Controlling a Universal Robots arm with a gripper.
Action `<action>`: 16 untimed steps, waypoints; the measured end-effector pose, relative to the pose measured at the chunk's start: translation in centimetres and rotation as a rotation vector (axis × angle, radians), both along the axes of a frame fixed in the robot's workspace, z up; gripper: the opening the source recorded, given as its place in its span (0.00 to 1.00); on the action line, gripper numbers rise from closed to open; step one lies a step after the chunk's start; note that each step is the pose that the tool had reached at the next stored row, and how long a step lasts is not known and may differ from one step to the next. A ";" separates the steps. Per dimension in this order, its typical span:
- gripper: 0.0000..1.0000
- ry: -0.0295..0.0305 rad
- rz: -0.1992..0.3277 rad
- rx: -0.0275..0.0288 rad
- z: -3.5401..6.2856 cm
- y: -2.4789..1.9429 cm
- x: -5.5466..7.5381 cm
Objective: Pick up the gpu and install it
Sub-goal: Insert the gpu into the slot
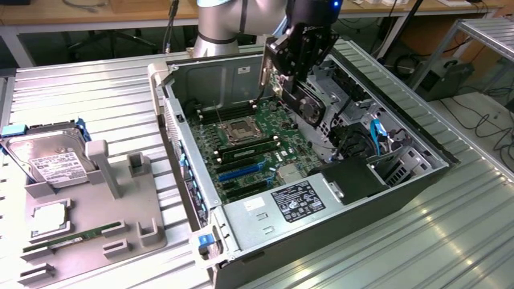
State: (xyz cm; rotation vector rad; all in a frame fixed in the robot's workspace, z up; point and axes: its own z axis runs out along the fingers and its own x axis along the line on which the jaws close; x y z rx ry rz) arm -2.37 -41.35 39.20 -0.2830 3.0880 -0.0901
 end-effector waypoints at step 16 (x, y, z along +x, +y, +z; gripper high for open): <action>0.26 0.0000 0.096 0.0000 0.00 0.00 0.0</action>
